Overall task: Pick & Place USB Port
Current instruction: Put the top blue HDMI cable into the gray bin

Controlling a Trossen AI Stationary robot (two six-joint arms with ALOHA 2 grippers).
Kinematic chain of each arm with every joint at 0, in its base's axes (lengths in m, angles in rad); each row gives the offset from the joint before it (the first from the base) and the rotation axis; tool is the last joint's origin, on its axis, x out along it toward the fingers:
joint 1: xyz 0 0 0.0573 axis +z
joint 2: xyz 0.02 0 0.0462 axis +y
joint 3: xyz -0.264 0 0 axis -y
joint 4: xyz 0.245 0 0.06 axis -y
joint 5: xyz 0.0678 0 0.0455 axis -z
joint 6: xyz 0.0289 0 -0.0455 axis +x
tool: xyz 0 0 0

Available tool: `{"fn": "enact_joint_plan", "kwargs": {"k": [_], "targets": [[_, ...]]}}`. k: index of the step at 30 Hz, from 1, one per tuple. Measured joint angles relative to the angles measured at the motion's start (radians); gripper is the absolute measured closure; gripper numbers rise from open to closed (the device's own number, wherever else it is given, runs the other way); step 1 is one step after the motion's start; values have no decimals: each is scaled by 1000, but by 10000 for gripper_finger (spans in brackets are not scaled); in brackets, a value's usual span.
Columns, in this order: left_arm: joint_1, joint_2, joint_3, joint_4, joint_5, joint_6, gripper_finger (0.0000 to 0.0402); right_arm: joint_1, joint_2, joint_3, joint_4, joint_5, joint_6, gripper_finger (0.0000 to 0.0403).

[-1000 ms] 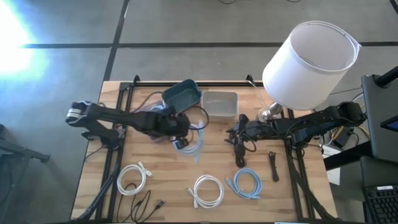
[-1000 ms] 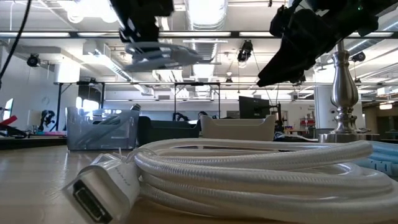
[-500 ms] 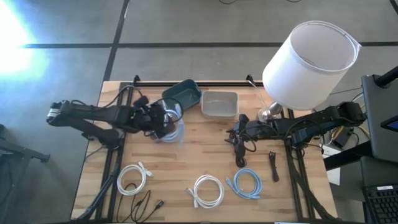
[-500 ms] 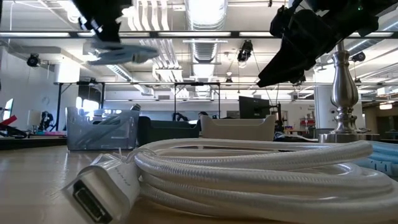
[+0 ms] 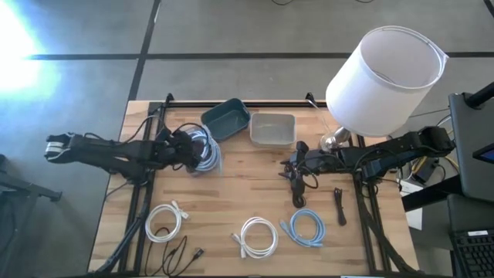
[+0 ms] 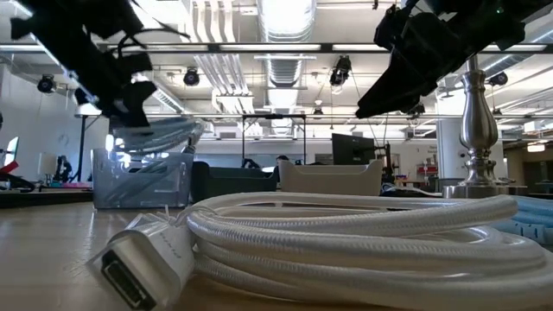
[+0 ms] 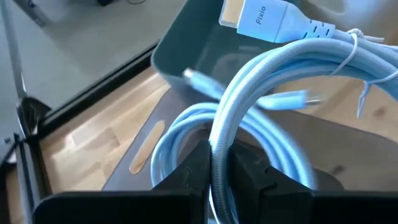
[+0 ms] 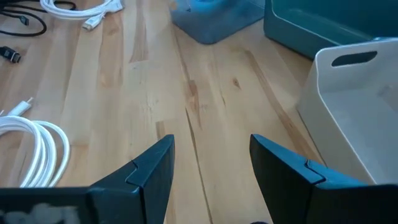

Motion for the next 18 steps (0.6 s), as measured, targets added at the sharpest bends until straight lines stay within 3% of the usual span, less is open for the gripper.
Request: {"fn": "enact_joint_plan", "kwargs": {"k": [10, 18], "targets": [[93, -43, -197, 161, 0, -7, 357, 0, 0, 0, 7, 0, -27, 197], [98, -41, -218, 184, 1, -6, 312, 0, 0, 0, 8, 0, -23, 197]]}}
